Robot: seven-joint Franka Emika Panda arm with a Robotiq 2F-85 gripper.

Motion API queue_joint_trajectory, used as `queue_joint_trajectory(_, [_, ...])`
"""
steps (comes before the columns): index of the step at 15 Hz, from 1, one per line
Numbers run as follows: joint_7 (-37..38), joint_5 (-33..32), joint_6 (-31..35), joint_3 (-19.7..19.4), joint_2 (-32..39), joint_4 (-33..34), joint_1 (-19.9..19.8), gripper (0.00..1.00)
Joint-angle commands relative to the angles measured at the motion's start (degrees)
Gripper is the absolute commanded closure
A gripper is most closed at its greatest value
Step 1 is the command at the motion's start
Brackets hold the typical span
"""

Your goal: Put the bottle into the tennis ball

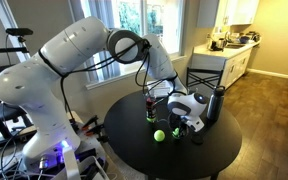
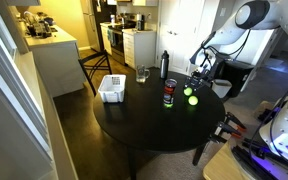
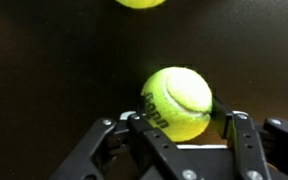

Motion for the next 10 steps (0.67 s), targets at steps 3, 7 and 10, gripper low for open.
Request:
queue_joint_trajectory(3, [-1.89, 2.02, -0.87, 2.53, -2.83, -0.63, -2.72, 0.61])
queue_joint_trajectory(7, [-4.84, 6.43, -0.90, 6.32, -5.85, -1.45, -4.92, 0.61])
queue_joint_trajectory(10, [-7.34, 9.63, -1.15, 8.14, -8.06, -2.04, -4.79, 0.61])
